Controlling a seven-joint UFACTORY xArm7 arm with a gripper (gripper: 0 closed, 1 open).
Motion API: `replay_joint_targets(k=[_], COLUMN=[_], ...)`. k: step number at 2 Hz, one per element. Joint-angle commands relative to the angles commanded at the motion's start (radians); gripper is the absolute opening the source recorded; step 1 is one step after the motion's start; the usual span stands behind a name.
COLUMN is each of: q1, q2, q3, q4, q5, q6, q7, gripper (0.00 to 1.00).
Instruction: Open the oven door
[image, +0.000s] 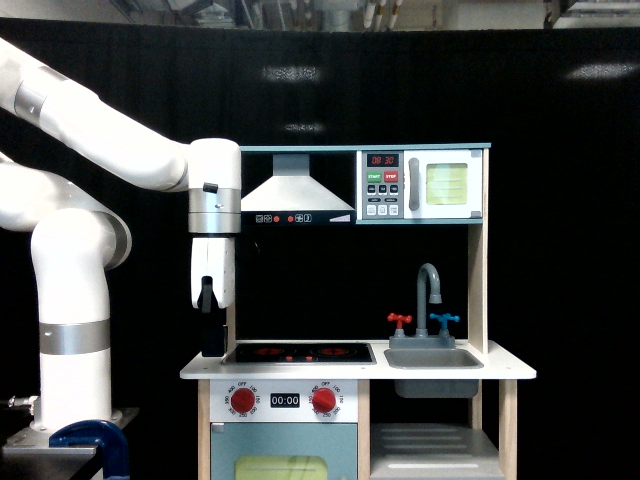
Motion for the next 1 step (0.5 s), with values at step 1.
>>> replay_joint_targets(k=[1], q1=[-0.001], q2=[0.009], q3=[-0.004], q4=[0.0], q5=[-0.004], q6=[-0.008], q7=[-0.002], gripper=[0.0])
